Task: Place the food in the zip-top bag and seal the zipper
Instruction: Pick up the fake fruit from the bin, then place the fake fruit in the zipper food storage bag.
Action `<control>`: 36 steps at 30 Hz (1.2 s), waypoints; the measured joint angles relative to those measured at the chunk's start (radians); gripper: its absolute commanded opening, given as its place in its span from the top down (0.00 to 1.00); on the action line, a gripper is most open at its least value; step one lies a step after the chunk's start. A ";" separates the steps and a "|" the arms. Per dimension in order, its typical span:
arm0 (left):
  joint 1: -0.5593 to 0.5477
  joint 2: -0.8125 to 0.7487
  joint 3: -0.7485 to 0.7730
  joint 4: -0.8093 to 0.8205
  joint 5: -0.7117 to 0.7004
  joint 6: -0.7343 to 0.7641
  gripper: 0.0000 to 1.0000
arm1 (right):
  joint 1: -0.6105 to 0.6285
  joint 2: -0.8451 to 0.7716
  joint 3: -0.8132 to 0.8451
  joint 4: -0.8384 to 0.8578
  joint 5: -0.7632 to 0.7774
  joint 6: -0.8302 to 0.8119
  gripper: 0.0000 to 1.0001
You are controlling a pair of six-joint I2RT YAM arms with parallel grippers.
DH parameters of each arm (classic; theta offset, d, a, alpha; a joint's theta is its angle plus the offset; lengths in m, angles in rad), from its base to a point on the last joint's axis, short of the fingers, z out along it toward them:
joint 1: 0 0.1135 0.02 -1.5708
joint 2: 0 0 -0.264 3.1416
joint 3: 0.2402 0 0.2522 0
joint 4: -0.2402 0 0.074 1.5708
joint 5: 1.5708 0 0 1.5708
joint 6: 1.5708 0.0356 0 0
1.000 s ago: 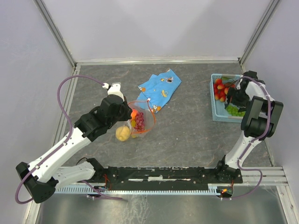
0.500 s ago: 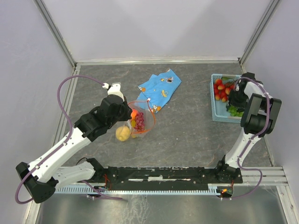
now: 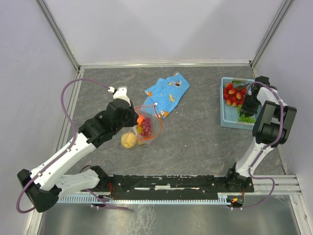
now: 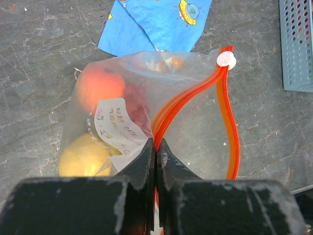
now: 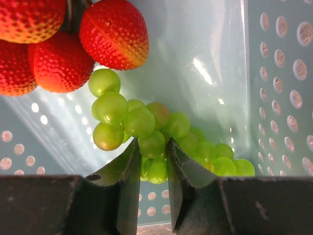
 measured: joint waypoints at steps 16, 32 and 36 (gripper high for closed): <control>0.000 0.008 0.016 -0.007 0.012 0.001 0.97 | 0.009 -0.204 -0.046 0.023 -0.131 0.118 0.93; 0.000 0.028 0.040 -0.007 0.023 0.040 0.97 | 0.188 -0.507 -0.046 0.050 -0.321 0.346 0.97; 0.001 0.030 0.045 -0.006 0.030 0.040 0.97 | 0.307 -0.584 -0.073 0.127 -0.373 0.452 0.98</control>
